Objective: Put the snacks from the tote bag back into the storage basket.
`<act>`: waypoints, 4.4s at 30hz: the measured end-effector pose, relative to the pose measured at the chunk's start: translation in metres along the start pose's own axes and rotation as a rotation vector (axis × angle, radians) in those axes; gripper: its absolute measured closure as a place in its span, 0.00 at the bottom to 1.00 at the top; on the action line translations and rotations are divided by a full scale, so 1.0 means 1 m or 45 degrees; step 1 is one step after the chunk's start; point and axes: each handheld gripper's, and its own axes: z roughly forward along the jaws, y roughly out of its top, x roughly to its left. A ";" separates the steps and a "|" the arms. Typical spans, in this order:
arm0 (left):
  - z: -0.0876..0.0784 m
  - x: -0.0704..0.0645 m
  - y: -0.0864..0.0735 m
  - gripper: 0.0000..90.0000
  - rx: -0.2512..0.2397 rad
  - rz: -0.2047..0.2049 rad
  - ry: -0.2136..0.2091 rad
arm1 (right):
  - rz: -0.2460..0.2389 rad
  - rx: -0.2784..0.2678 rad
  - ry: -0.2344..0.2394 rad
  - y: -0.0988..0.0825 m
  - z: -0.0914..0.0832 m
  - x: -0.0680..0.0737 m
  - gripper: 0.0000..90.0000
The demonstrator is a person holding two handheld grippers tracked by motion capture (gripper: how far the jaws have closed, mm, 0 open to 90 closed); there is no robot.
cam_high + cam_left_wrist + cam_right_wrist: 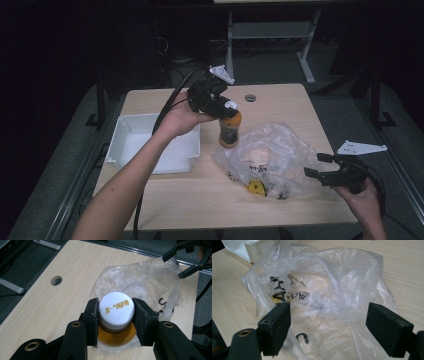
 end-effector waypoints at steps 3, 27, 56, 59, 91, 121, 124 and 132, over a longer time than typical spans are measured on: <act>-0.004 0.003 -0.005 0.66 0.001 -0.014 0.008 | 0.001 0.002 0.000 0.000 0.001 0.000 0.21; -0.034 0.018 -0.038 0.66 0.035 -0.095 0.092 | -0.006 0.010 -0.011 0.003 0.005 0.001 0.21; -0.055 0.038 -0.082 0.66 0.071 -0.207 0.174 | -0.007 0.019 -0.027 0.004 0.007 0.002 0.21; -0.055 0.040 -0.086 0.66 0.078 -0.214 0.180 | -0.009 0.018 -0.027 0.004 0.007 0.003 0.21; -0.035 0.045 -0.112 0.66 0.134 -0.261 0.185 | -0.014 0.023 -0.028 0.004 0.006 0.004 0.21; -0.009 0.043 -0.127 0.66 0.185 -0.266 0.162 | -0.018 0.018 -0.029 0.003 0.005 0.003 0.21; -0.006 0.043 -0.129 0.66 0.187 -0.270 0.156 | -0.018 0.018 -0.029 0.003 0.005 0.002 0.21; 0.002 0.044 -0.135 0.66 0.209 -0.275 0.141 | -0.013 0.023 -0.025 0.003 0.006 0.003 0.21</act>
